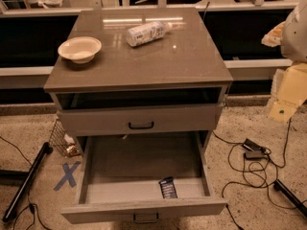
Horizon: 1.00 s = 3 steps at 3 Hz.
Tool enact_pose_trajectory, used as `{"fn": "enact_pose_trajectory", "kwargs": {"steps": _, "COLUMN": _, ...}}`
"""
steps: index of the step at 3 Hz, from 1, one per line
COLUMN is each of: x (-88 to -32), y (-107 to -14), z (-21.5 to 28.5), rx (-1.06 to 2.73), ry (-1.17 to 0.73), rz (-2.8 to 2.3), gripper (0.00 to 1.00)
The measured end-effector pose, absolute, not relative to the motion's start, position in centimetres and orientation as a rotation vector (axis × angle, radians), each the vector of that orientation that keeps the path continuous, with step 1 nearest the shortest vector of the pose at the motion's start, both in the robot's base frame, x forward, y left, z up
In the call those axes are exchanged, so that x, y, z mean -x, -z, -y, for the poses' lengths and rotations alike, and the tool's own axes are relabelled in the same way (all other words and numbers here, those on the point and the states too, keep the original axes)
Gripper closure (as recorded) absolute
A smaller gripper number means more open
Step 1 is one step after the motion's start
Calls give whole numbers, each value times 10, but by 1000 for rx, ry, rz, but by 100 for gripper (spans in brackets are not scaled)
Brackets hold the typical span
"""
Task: Pick rxbar blueberry from middle drawer and place on counter
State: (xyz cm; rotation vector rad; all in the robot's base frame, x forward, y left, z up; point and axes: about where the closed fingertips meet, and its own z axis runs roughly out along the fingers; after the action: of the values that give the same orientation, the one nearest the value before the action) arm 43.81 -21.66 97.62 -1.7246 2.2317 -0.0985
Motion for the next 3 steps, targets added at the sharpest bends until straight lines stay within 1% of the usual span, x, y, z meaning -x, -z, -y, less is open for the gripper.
{"fn": "enact_pose_trajectory", "kwargs": {"steps": 1, "x": -438, "y": -976, "z": 217, "rx": 1725, "ry": 99, "rz": -2232, "gripper": 0}}
{"fn": "enact_pose_trajectory", "kwargs": {"steps": 2, "x": -443, "y": -943, "z": 227, "rx": 1644, "ry": 47, "rz": -2365, "gripper": 0}}
{"fn": "enact_pose_trajectory", "kwargs": {"steps": 3, "x": -446, "y": -839, "z": 251, "rx": 1481, "ry": -52, "rz": -2668, "gripper": 0}}
